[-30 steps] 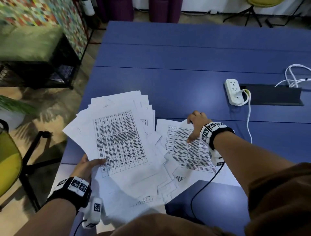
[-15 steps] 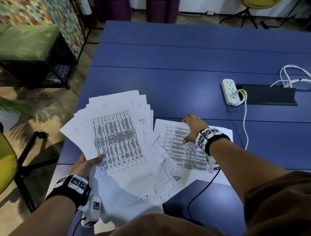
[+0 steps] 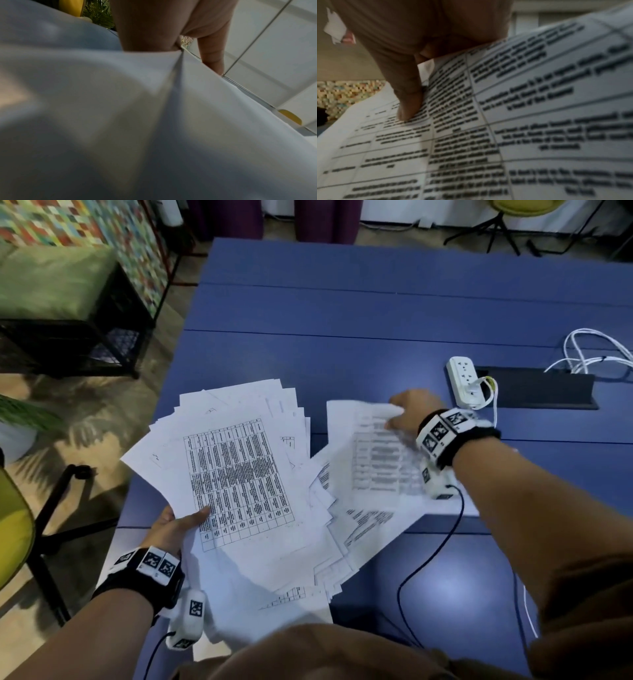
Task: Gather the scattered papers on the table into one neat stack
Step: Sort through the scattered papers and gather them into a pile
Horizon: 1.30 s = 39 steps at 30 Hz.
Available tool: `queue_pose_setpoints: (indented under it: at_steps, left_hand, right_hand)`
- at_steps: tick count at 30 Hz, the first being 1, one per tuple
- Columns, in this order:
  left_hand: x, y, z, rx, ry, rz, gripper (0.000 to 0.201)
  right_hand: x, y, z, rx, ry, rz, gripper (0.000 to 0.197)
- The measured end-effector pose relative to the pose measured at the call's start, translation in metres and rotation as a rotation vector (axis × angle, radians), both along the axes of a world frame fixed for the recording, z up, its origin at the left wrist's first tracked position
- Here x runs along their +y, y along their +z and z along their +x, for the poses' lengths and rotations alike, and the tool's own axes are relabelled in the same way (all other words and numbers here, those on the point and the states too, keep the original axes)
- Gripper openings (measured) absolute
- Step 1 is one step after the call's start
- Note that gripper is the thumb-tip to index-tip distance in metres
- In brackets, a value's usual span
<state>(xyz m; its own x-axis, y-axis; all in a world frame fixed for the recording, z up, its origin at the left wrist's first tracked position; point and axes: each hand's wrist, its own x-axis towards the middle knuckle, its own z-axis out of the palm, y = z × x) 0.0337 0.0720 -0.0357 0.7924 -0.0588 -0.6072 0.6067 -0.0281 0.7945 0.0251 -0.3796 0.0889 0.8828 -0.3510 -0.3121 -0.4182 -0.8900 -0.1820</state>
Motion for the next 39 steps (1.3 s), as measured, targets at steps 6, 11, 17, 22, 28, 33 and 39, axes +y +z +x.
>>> queue_pose_setpoints:
  at_steps: [6,11,17,22,28,33,39]
  left_hand:
    - [-0.015,0.006,-0.009,-0.022,0.045,0.001,0.026]
    - [-0.036,0.004,-0.011,-0.004,0.002,0.04,0.039]
    - [-0.067,0.005,-0.011,0.001,-0.054,0.114,0.071]
    - [-0.081,0.016,-0.012,0.002,-0.065,0.098,0.072]
    - [-0.086,0.022,-0.009,-0.018,-0.131,0.206,0.104]
    - [-0.089,0.014,-0.001,-0.039,-0.115,0.339,0.057]
    - [-0.091,0.013,0.005,0.041,-0.071,0.307,0.049]
  right_hand:
    - [-0.013,0.112,-0.013,-0.427,-0.11,-0.09,0.027]
    - [-0.011,0.154,-0.023,-0.878,-0.254,0.223,0.026]
    - [0.024,0.076,-0.034,-0.947,-0.467,0.546,0.026]
    - [0.084,-0.029,-0.065,-0.657,-0.636,0.655,0.039]
    - [0.119,-0.078,-0.085,-0.223,-0.566,0.536,0.033]
    - [0.094,-0.082,-0.072,-0.073,-0.435,0.251,0.038]
    - [0.082,-0.077,-0.034,-0.088,-0.49,0.232,0.041]
